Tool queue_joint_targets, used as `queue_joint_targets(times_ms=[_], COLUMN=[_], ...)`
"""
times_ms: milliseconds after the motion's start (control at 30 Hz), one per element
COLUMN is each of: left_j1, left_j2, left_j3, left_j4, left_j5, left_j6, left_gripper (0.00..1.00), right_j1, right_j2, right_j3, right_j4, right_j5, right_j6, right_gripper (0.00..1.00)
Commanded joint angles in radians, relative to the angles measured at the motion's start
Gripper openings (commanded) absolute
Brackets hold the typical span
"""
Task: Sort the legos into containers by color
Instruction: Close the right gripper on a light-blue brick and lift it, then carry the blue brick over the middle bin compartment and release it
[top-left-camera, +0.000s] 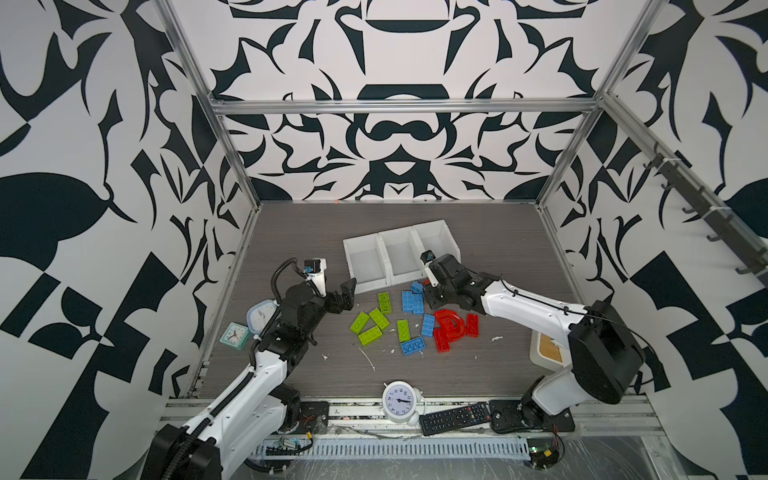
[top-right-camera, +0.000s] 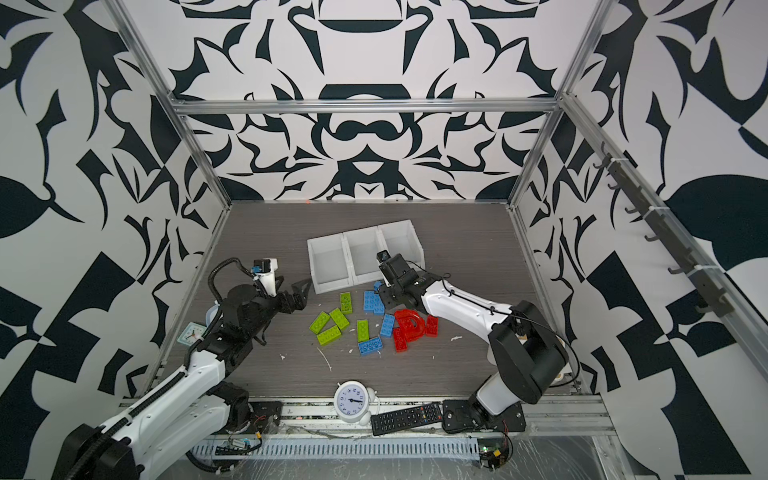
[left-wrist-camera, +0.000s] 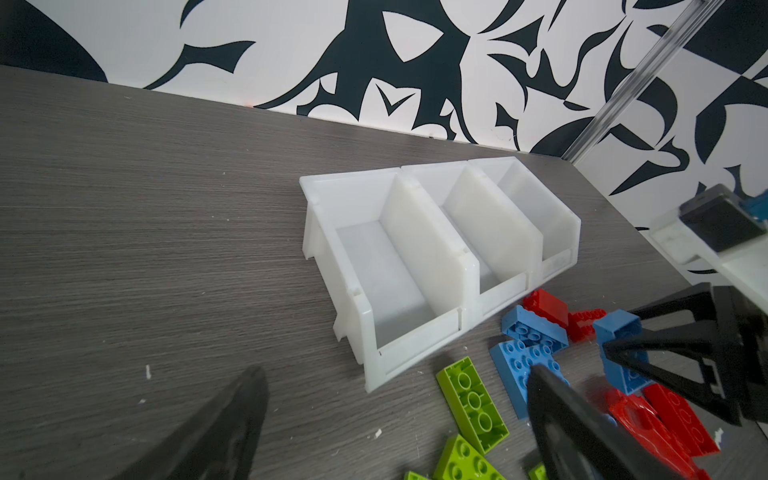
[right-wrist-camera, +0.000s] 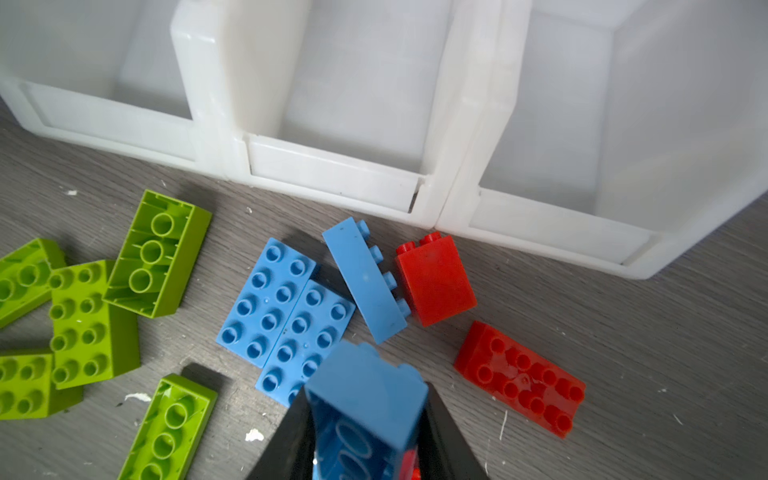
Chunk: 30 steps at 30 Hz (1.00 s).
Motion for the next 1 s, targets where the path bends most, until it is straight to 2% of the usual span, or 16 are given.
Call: queue_joint_targets(times_ms=[0, 200, 433, 700, 967], left_j1=[-0.001, -0.001, -0.001, -0.002, -0.002], left_j2=[-0.017, -0.014, 0.005, -0.018, -0.027], left_j3=[-0.019, -0.023, -0.021, -0.038, -0.048], left_j4=[-0.013, -0.008, 0.000, 0.008, 0.018], left_j5=[-0.010, -0.006, -0.005, -0.019, -0.025], left_j6=[-0.002, -0.004, -0.002, 0.001, 0.000], left_gripper=[1.00, 1.00, 1.00, 0.99, 1.00], right_j1=[-0.009, -0.074, -0.081, -0.064, -0.038], right_j2=[-0.051, -0.053, 0.115, 0.247, 0.333], right_j3=[0.001, 0.073, 0.282, 0.374, 0.434], right_j4=[0.005, 0.017, 0.016, 0.141, 0.181], right_j5=[0.008, -0.076, -0.118, -0.066, -0.037], right_j6=[0.011, -0.022, -0.043, 0.017, 0.021], right_gripper=[0.28, 0.27, 0.27, 0.28, 0.29])
